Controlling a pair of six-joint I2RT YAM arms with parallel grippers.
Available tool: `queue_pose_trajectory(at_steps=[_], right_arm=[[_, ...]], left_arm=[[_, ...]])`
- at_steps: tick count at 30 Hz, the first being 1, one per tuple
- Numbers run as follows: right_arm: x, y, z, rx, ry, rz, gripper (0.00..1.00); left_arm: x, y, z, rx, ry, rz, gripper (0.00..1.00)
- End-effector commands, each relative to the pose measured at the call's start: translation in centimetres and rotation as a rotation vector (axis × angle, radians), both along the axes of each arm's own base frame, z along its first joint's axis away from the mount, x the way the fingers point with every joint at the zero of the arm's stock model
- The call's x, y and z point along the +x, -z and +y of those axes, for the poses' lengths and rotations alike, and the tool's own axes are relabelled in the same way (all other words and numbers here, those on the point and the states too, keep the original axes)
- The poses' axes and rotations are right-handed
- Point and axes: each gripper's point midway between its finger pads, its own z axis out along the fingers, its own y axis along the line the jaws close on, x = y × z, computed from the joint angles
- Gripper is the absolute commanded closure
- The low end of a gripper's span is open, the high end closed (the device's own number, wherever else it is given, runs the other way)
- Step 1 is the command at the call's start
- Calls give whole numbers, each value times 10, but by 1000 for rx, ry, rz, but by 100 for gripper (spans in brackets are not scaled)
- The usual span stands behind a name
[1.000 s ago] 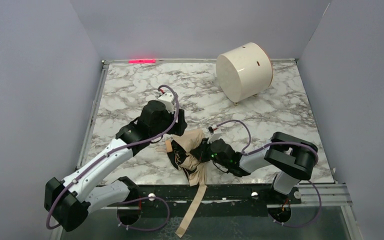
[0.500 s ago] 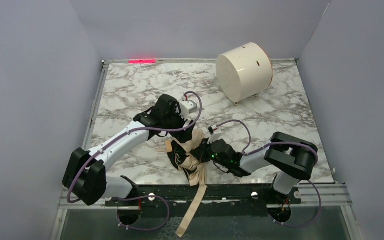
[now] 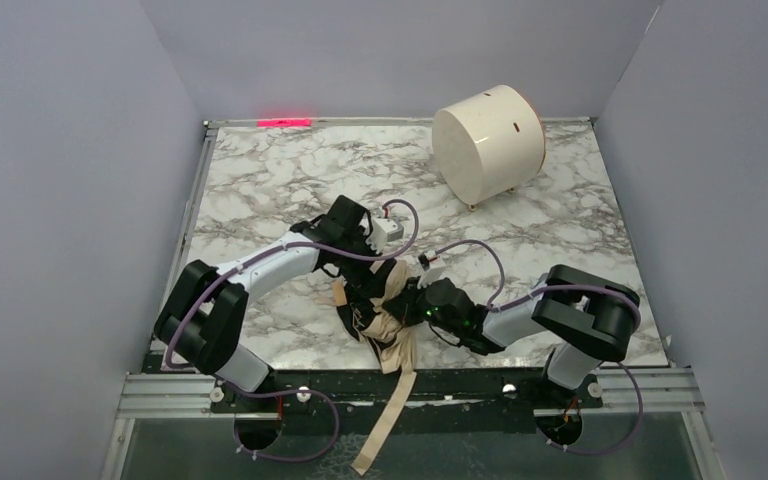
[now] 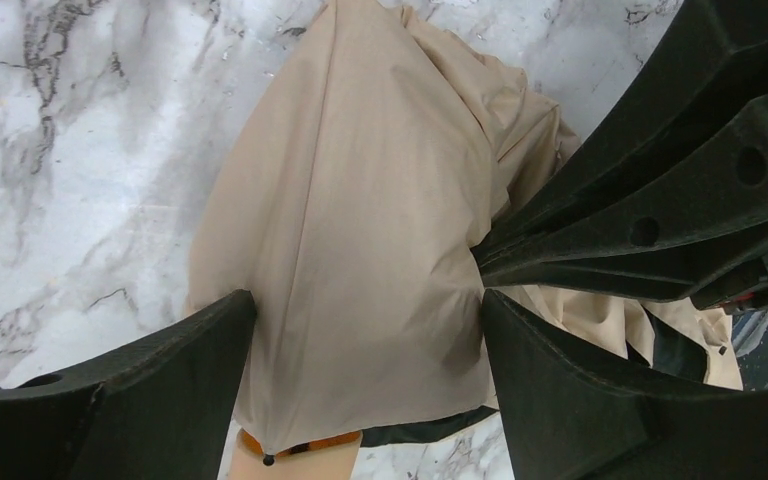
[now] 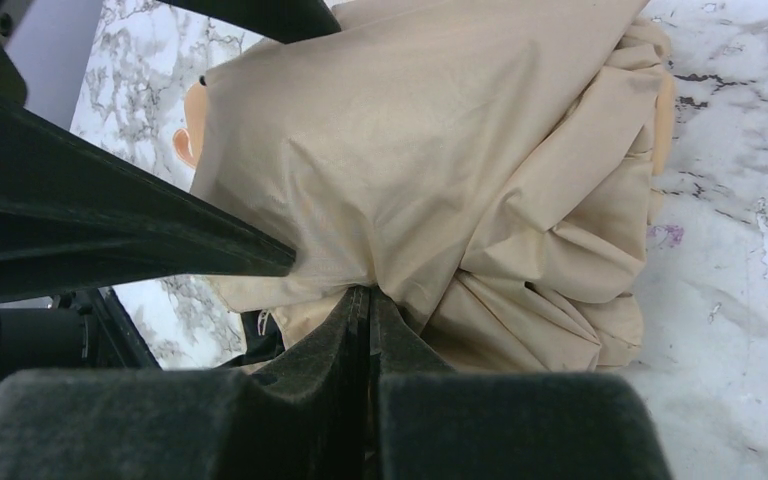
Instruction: Put away the umbrella
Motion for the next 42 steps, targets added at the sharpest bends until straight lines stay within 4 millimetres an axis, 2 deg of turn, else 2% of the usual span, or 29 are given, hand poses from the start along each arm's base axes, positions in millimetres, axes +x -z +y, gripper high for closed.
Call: queue_pose_trajectory(at_steps=[1, 8, 16, 22, 26, 30, 34, 37, 42], right_arm=[[-26, 63, -49, -246, -11, 114, 90], [-17, 61, -54, -167, 87, 159, 90], [4, 57, -67, -107, 163, 172, 90], [18, 47, -59, -73, 134, 150, 90], [21, 38, -54, -38, 115, 132, 90], [18, 31, -53, -17, 94, 121, 90], [13, 21, -58, -2, 95, 116, 87], [9, 13, -67, -3, 108, 112, 82], [3, 2, -90, -40, 164, 120, 70]], left_arm=[[-18, 11, -7, -31, 65, 95, 16], [-32, 27, -16, -17, 124, 183, 14], [-32, 47, -21, 17, 177, 265, 14], [-39, 49, -24, 36, 198, 265, 16], [-52, 59, -26, 113, 228, 240, 32], [-55, 73, -21, 223, 244, 211, 56], [-45, 82, -9, 313, 219, 160, 74], [-33, 81, -4, 350, 195, 101, 82], [3, 70, 10, 436, 134, -78, 95]])
